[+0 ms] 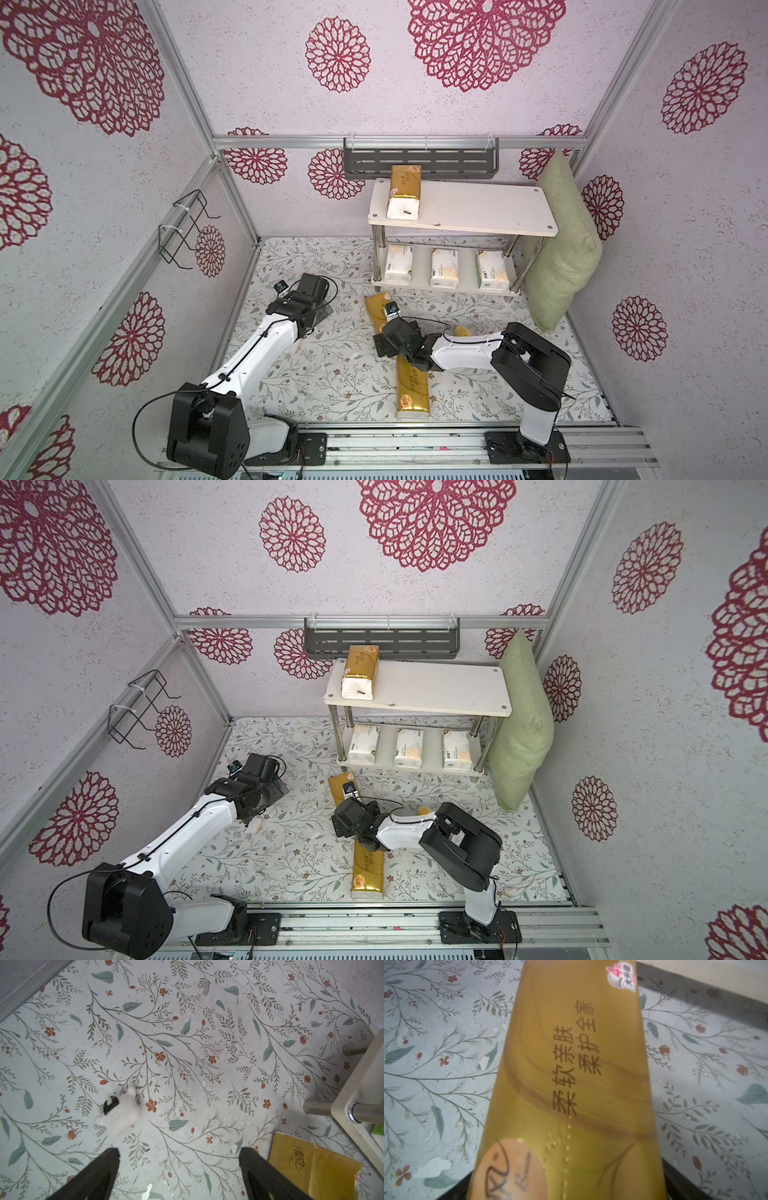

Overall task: Place the tissue boxes on the shelf by color
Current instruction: Pick up the box of tissues from the center of the board.

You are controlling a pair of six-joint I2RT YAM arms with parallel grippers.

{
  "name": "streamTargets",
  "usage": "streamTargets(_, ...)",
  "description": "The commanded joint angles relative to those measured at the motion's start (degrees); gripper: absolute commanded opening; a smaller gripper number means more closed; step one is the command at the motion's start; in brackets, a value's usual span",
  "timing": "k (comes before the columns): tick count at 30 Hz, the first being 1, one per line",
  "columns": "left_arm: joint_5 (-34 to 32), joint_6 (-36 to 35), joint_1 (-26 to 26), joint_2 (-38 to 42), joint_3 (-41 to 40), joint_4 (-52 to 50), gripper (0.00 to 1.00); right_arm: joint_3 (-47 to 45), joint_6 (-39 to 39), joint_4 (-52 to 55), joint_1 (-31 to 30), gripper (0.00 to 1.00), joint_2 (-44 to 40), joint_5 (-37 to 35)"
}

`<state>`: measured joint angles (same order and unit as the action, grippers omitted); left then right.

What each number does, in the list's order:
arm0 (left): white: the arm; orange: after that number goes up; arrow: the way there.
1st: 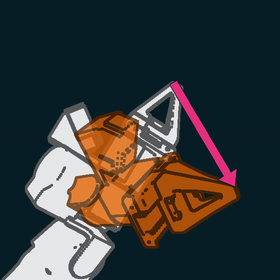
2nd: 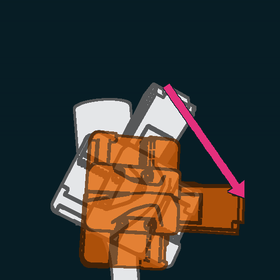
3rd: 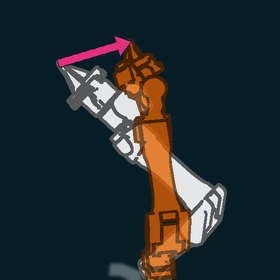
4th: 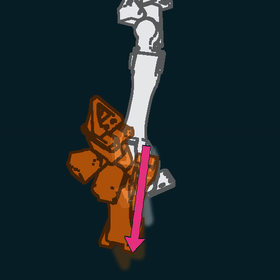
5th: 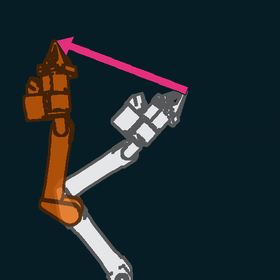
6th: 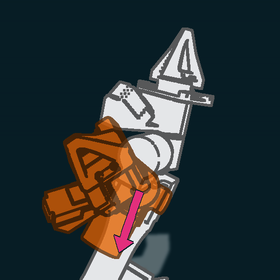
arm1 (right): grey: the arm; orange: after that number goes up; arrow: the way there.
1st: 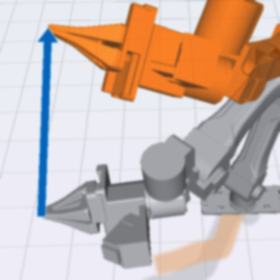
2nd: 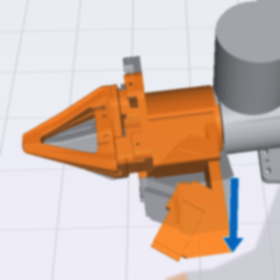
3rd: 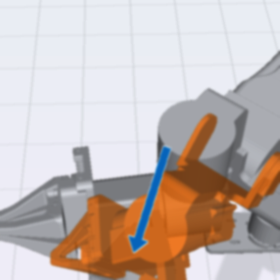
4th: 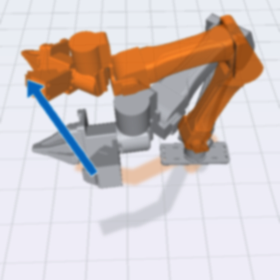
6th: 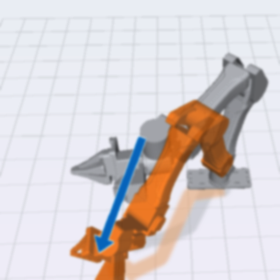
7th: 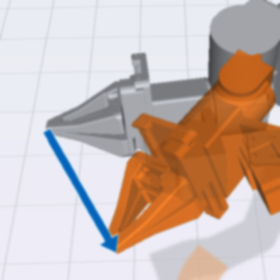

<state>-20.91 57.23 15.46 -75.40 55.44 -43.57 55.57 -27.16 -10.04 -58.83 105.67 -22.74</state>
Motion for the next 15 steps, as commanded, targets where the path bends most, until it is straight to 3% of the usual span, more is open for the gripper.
streamTargets(1,0.3,-0.3,-0.5,1.2,-0.6,1.1,0.97,-0.2,-0.7,-2.1,-0.2,0.96,-2.3,-1.9)
streamTargets(15,-0.4,-0.3,-0.6,1.1,-0.9,1.6,0.97,-2.4,2.3,-3.5,-0.4,0.78,-8.7,-0.9)
